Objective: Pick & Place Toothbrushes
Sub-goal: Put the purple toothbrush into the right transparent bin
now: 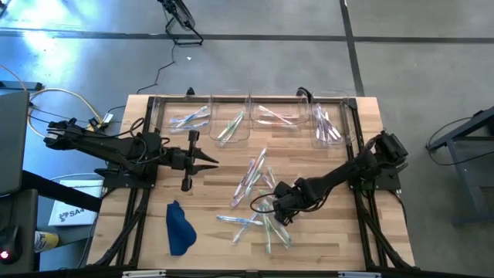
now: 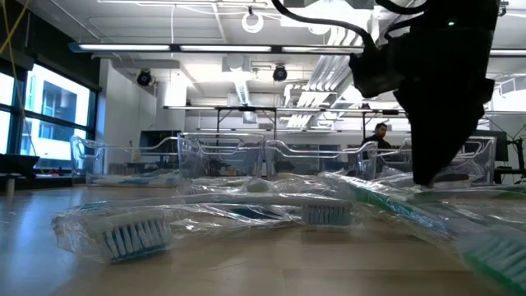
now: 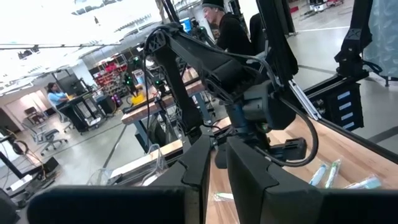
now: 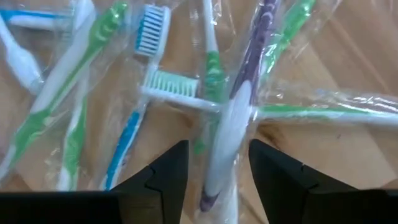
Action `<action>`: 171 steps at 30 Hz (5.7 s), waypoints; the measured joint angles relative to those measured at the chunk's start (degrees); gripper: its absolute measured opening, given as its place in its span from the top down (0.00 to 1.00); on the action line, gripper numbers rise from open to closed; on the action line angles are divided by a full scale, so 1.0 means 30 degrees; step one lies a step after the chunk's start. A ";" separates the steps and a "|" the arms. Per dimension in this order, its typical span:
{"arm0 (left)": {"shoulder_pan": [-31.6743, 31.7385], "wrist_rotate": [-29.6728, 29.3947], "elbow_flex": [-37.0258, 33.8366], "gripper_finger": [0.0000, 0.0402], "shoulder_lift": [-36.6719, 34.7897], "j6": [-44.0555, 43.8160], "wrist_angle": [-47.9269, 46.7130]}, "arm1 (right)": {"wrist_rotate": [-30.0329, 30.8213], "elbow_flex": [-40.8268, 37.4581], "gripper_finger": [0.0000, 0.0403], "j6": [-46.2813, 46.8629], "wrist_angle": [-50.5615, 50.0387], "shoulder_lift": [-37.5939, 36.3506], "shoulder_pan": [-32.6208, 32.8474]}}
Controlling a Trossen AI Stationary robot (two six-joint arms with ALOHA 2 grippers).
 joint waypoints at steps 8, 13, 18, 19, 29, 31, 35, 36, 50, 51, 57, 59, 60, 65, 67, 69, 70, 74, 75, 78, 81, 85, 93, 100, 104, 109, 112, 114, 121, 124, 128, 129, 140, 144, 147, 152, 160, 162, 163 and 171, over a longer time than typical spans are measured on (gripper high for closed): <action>0.0000 -0.0013 0.0000 0.88 0.0004 -0.0084 -0.0455 | 0.1014 -0.0004 0.68 -0.0007 0.0051 0.0045 0.0081; 0.0000 -0.0010 0.0000 0.88 0.0004 -0.0492 -0.0511 | 0.0623 -0.0003 0.79 -0.0355 0.0051 0.0023 0.0037; 0.0000 -0.0010 0.0000 0.88 0.0004 -0.0494 -0.0511 | 0.0592 0.0000 0.88 -0.0510 0.0000 0.0023 0.0040; 0.0000 -0.0010 0.0000 0.88 0.0004 -0.0500 -0.0511 | 0.0584 0.0000 0.89 -0.0510 -0.0001 0.0023 0.0045; 0.0000 -0.0010 0.0000 0.88 0.0004 -0.0579 -0.0511 | 0.0671 0.0015 0.93 -0.0589 -0.0821 -0.0210 0.0045; 0.0000 -0.0010 0.0000 0.88 0.0004 -0.0587 -0.0511 | 0.0657 0.0015 0.95 -0.0899 -0.0852 -0.0519 0.0045; 0.0000 -0.0010 0.0000 0.88 0.0004 -0.0587 -0.0511 | 0.0668 0.0015 0.99 -0.1335 -0.1051 -0.1436 -0.0059; 0.0000 -0.0010 0.0000 0.88 0.0004 -0.0587 -0.0509 | 0.0660 0.0015 0.99 -0.1491 -0.1059 -0.1655 -0.0116; 0.0000 -0.0003 0.0000 0.88 0.0004 -0.0566 -0.0828 | 0.2360 0.0015 0.99 -0.2392 -0.3527 -0.5606 -0.1628; 0.0000 0.0004 0.0000 0.88 0.0004 -0.0566 -0.0889 | 0.2561 0.0015 0.99 -0.2418 -0.3817 -0.5977 -0.1851; 0.0000 0.0004 0.0000 0.88 0.0004 -0.0492 -0.0905 | 0.3885 0.0015 0.99 -0.2557 -0.6263 -0.8415 -0.3879; 0.0000 0.0004 0.0000 0.88 0.0004 -0.0492 -0.0912 | 0.4177 0.0015 0.99 -0.2662 -0.7274 -0.9280 -0.4775; 0.0000 0.0004 0.0000 0.88 0.0004 -0.0492 -0.0912 | 0.4292 0.0015 0.99 -0.2853 -0.7769 -0.9663 -0.5320; 0.0000 0.0004 0.0000 0.88 0.0004 -0.0492 -0.0941 | 0.4628 0.0015 0.99 -0.3740 -0.9823 -1.1247 -0.8482; 0.0000 0.0004 0.0000 0.88 0.0003 -0.0492 -0.0948 | 0.4639 0.0015 0.99 -0.4087 -1.0406 -1.1677 -0.9896; 0.0000 0.0004 0.0000 0.88 0.0004 -0.0492 -0.0948 | 0.4509 0.0015 0.99 -0.4541 -1.0781 -1.1943 -1.1305; 0.0000 0.0004 0.0000 0.88 0.0004 -0.0487 -0.0954 | 0.4337 0.0015 0.99 -0.4763 -1.0910 -1.1976 -1.1971; 0.0000 0.0004 0.0000 0.88 0.0004 -0.0492 -0.0977 | 0.3544 0.0015 0.99 -0.6440 -1.0950 -1.1912 -1.4523; 0.0000 0.0004 0.0000 0.88 -0.0002 -0.0492 -0.1016 | 0.3444 0.0015 0.99 -0.6870 -1.0924 -1.1828 -1.5055; 0.0000 0.0004 0.0000 0.88 0.0004 -0.0492 -0.1159 | 0.3103 0.0015 0.99 -0.7860 -1.0872 -1.1464 -1.6605; 0.0000 0.0004 0.0000 0.88 0.0003 -0.0492 -0.1432 | 0.2946 0.0015 0.99 -0.8509 -1.0972 -1.1175 -1.8088; 0.0000 0.0004 0.0000 0.88 -0.0003 -0.0492 -0.1616 | 0.2264 0.0015 0.99 -0.9246 -1.0984 -1.0618 -1.9970; 0.0000 0.0004 0.0000 0.88 -0.0003 -0.0492 -0.1957 | 0.1029 0.0015 0.99 -1.0459 -1.1240 -0.8891 -2.2080; 0.0000 0.0004 0.0000 0.88 0.0000 -0.0485 -0.1954 | 0.1132 0.0007 0.99 -1.1016 -1.1482 -0.6829 -2.2634; 0.0000 0.0004 0.0000 0.88 -0.0003 -0.0485 -0.1954 | 0.1363 0.0007 0.99 -1.1368 -1.1453 -0.5665 -2.3005; 0.0000 0.0004 0.0000 0.88 -0.0003 -0.0485 -0.1954 | 0.1445 0.0007 0.99 -1.1525 -1.1136 -0.4406 -2.3434; 0.0000 0.0004 0.0000 0.88 -0.0003 -0.0485 -0.1987 | 0.1108 0.0007 0.99 -1.1643 -1.0739 -0.3901 -2.3598; 0.0000 0.0004 0.0000 0.88 -0.0003 -0.0485 -0.2068 | 0.1167 0.0007 0.99 -1.1657 -1.0470 -0.3702 -2.3605; 0.0000 0.0004 0.0000 0.88 -0.0003 -0.0485 -0.2362 | 0.1504 0.0007 0.98 -1.1871 -0.9723 -0.3678 -2.3597; 0.0000 0.0004 0.0000 0.88 -0.0003 -0.0485 -0.2367 | 0.1663 0.0007 0.93 -1.2007 -0.9733 -0.3678 -2.3597; 0.0000 0.0004 0.0000 0.88 -0.0003 -0.0485 -0.2362 | 0.1767 0.0007 0.84 -1.2066 -0.9683 -0.3678 -2.3597; 0.0000 0.0004 0.0000 0.88 -0.0003 -0.0485 -0.2362 | 0.1887 0.0007 0.82 -1.2154 -0.9668 -0.3678 -2.3596; 0.0000 0.0004 0.0000 0.88 -0.0003 -0.0485 -0.2347 | 0.2645 0.0007 0.80 -1.3562 -0.9808 -0.5452 -2.3537; 0.0000 -0.0002 0.0000 0.88 -0.0003 -0.0485 -0.2347 | 0.2262 0.0007 0.85 -1.3559 -0.9604 -0.7206 -2.3330; 0.0000 -0.0003 0.0000 0.88 -0.0003 -0.0485 -0.2347 | 0.1313 0.0007 0.87 -1.3559 -0.8994 -0.8723 -2.2914; 0.0000 -0.0003 0.0000 0.88 -0.0003 -0.0489 -0.2347 | -0.1152 0.0007 0.90 -1.4275 -0.6485 -1.1112 -2.1629; 0.0000 -0.0003 0.0000 0.88 -0.0003 -0.0534 -0.2289 | -0.4256 0.0007 0.92 -1.6440 -0.1908 -1.3304 -1.7771; 0.0000 -0.0003 0.0000 0.88 -0.0003 -0.0558 -0.2265 | -0.5187 0.0003 0.92 -1.6921 -0.1188 -1.3606 -1.6984; 0.0000 -0.0006 0.0000 0.88 -0.0003 -0.0558 -0.2256 | -0.5619 -0.0066 0.92 -1.7007 -0.0692 -1.3783 -1.6601; 0.0000 -0.0003 0.0000 0.88 -0.0003 -0.0558 -0.2274 | -0.7211 -0.3955 0.92 -1.5437 0.5283 -1.6354 -1.4646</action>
